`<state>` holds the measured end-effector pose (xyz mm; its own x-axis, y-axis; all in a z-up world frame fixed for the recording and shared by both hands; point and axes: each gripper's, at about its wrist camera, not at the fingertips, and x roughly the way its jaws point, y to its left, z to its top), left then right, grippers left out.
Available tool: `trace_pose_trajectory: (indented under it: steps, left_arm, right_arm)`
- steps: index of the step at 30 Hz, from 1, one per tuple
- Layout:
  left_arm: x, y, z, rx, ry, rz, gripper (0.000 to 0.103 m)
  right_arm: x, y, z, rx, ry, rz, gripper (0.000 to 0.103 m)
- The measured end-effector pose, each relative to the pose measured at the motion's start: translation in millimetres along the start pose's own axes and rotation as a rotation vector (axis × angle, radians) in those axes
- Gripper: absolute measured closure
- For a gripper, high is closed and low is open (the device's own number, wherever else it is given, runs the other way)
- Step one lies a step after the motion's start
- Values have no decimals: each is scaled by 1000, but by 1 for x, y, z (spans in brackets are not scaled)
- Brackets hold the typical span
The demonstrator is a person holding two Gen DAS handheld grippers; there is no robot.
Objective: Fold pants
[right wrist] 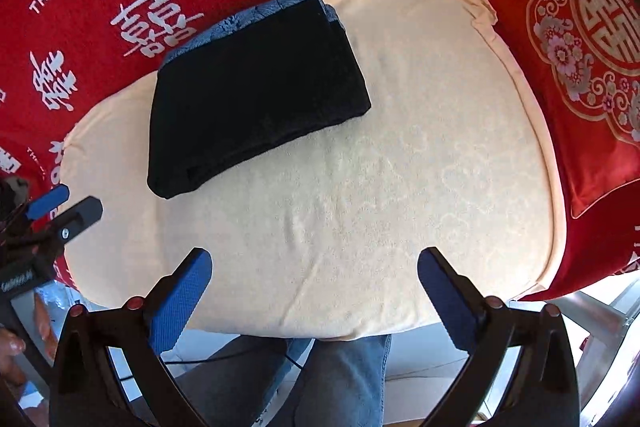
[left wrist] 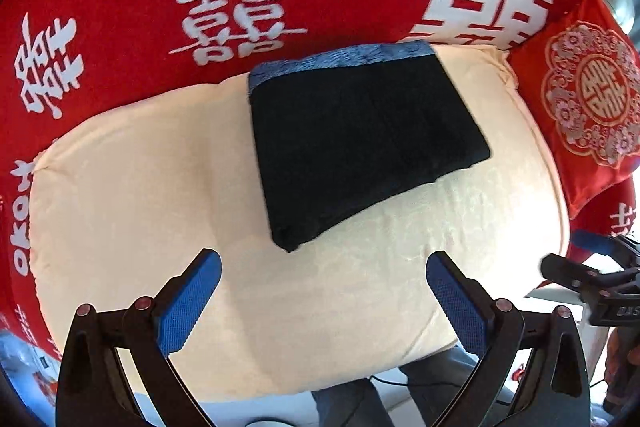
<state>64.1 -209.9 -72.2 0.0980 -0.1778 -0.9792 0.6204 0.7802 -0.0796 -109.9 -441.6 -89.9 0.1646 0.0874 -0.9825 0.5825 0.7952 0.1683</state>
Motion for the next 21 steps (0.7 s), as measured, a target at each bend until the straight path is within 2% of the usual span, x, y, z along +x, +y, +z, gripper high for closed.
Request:
trace_pose_trajectory:
  steps: [7,14,16,21]
  left_arm:
    - [29,26,15,-80,49,23,0]
    - [51,36,37,-96,46,-11,0]
    - [63,37,48,-92,52,-22,0]
    - [91,48,68,-119,46,-51,0]
  right_arm:
    - [1,-20,9,17,1,23,0]
    - [14,-51,39,76,-10,244,0]
    - [25,-59,50,83,22,293,0]
    - [54,-80,93,81,43,345,0]
